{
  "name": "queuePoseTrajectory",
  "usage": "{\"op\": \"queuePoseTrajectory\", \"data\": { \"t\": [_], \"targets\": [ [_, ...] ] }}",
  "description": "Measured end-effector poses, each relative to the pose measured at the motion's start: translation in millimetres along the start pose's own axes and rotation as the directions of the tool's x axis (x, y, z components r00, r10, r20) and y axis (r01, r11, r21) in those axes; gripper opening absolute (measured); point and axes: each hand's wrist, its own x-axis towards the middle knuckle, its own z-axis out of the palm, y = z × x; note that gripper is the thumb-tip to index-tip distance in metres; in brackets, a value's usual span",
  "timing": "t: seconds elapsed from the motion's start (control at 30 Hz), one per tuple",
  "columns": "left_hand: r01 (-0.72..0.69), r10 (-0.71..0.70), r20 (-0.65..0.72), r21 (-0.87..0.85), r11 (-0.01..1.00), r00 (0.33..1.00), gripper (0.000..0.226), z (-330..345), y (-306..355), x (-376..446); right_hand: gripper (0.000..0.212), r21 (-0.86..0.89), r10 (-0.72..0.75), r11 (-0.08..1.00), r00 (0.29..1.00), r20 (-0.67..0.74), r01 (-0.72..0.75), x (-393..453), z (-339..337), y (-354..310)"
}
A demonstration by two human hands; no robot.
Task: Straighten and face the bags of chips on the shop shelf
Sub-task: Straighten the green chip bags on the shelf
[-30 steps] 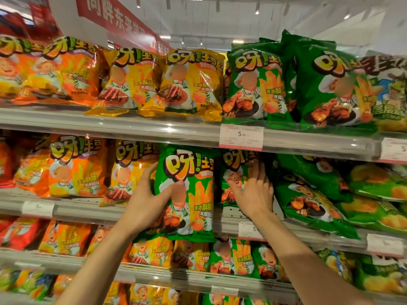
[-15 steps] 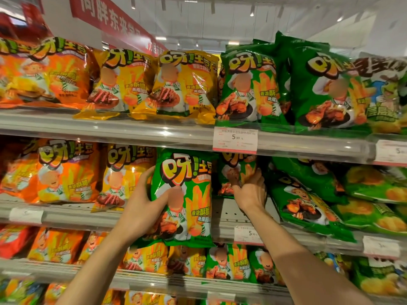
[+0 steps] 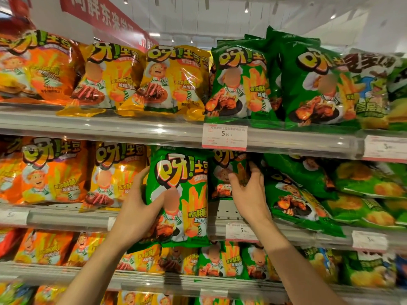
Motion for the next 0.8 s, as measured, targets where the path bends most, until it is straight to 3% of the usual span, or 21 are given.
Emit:
{"op": "queuePoseTrajectory", "data": {
  "t": [0.07, 0.17, 0.23, 0.37, 0.43, 0.53, 0.6, 0.73, 0.8],
  "targets": [
    [-0.004, 0.004, -0.001, -0.016, 1.0, 1.0, 0.071, 8.7, 0.3, 0.3, 0.077, 0.078, -0.009, 0.997, 0.992, 0.127, -0.001, -23.5, -4.5, -11.3],
    [-0.007, 0.007, 0.004, 0.0, 1.0, 1.0, 0.074, 27.2, 0.4, 2.8, 0.089, 0.22, 0.056, 0.966, 0.939, 0.338, -0.136, -45.7, -0.3, -25.1],
    [-0.025, 0.024, 0.022, 0.024, 0.999, 0.999, 0.073, 39.9, 2.0, 3.3, 0.085, 0.256, 0.104, 0.943, 0.919, 0.379, -0.213, -49.9, 6.4, -26.7],
    [-0.033, 0.028, 0.051, 0.102, 0.994, 0.998, 0.078, 46.7, 3.4, 7.5, 0.036, 0.331, 0.147, 0.911, 0.943, 0.297, -0.246, -34.2, 5.9, -19.7],
    [-0.104, 0.108, -0.004, 0.237, 0.966, 0.994, 0.075, 39.1, -1.3, 11.1, 0.048, 0.307, 0.152, 0.925, 0.96, 0.235, -0.222, -22.0, -3.2, -19.6],
    [-0.203, 0.277, -0.076, 0.502, 0.841, 0.958, 0.063, 27.0, -8.5, 17.6, 0.057, 0.299, 0.076, 0.949, 0.992, 0.1, -0.103, -3.5, -10.9, -17.5],
    [-0.192, 0.275, -0.046, 0.605, 0.773, 0.96, 0.06, 24.0, -19.9, 21.9, 0.059, 0.243, 0.042, 0.969, 0.998, 0.049, -0.053, 4.6, -6.7, -11.7],
    [-0.202, 0.243, 0.033, 0.67, 0.714, 0.97, 0.062, 25.8, -39.9, 22.7, 0.073, 0.018, 0.059, 0.998, 0.997, -0.054, -0.058, 0.5, 6.1, 5.9],
    [-0.219, 0.264, 0.035, 0.669, 0.71, 0.964, 0.064, 26.7, -43.0, 22.1, 0.08, -0.094, -0.051, 0.995, 0.991, -0.124, 0.039, -9.4, 4.7, 7.2]
  ]
}}
